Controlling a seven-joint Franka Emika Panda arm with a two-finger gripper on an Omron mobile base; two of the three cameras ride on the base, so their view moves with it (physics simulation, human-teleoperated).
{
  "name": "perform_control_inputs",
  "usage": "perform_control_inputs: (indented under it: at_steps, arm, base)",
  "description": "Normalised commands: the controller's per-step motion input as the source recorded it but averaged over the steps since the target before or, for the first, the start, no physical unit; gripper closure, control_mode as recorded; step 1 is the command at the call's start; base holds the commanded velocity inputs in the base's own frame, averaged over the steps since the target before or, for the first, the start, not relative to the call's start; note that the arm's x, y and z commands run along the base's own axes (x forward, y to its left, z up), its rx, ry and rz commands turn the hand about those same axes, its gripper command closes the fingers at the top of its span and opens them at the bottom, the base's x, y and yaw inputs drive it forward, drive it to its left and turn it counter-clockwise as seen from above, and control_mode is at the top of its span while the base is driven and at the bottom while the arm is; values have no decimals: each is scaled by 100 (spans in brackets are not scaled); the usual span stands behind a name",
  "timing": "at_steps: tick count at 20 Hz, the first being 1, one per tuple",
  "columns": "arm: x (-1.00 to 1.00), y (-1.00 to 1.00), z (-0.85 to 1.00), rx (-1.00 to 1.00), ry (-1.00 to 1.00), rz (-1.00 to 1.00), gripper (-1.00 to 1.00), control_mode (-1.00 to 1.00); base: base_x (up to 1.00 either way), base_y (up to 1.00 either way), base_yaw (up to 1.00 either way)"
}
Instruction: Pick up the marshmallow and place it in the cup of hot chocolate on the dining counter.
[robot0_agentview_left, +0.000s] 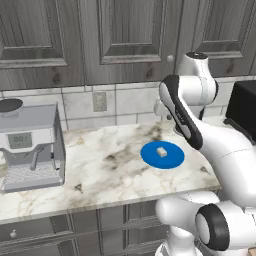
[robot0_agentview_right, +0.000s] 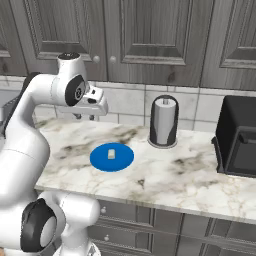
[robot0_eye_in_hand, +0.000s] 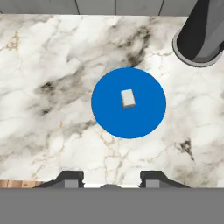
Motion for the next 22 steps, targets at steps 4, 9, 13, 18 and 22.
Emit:
perform_control_inputs:
  at_steps: [4,9,13,18,22]
  arm:
    - [-72,0,-1,0,-10,0,-100,-100]
    - [-73,0,-28,-1,-4,0,-100,-100]
    - [-18,-2,-36,0,-17,0,-100,-100]
    - [3,-12,-34,0,-12,0,-100,-100]
    - [16,-19,-29,0,-5,1,-100,-100]
  base:
    - [0,0,0]
    - [0,0,0]
    - [0,0,0]
    - [0,0,0]
    - [0,0,0]
